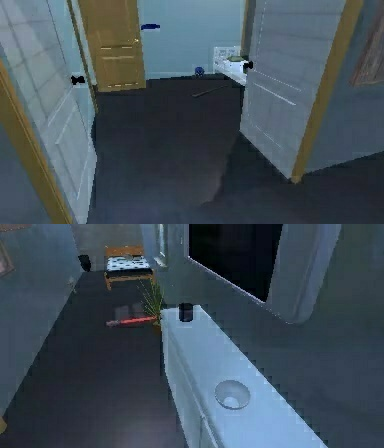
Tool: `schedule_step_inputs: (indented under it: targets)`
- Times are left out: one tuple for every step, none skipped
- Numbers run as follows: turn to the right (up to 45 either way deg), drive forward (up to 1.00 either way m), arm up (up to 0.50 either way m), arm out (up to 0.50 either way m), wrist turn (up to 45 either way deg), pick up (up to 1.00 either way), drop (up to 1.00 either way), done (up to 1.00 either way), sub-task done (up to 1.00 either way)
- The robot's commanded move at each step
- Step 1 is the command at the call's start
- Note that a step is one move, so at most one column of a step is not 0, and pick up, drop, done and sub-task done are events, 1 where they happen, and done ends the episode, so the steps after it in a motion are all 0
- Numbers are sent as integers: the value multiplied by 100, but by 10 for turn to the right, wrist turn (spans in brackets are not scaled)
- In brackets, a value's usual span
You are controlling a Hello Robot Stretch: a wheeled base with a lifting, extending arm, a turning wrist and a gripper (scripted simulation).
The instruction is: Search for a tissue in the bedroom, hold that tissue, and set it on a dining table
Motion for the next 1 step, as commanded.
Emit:
schedule_step_inputs:
  targets:
    - [0,20,0,0,0,0,0,0,0]
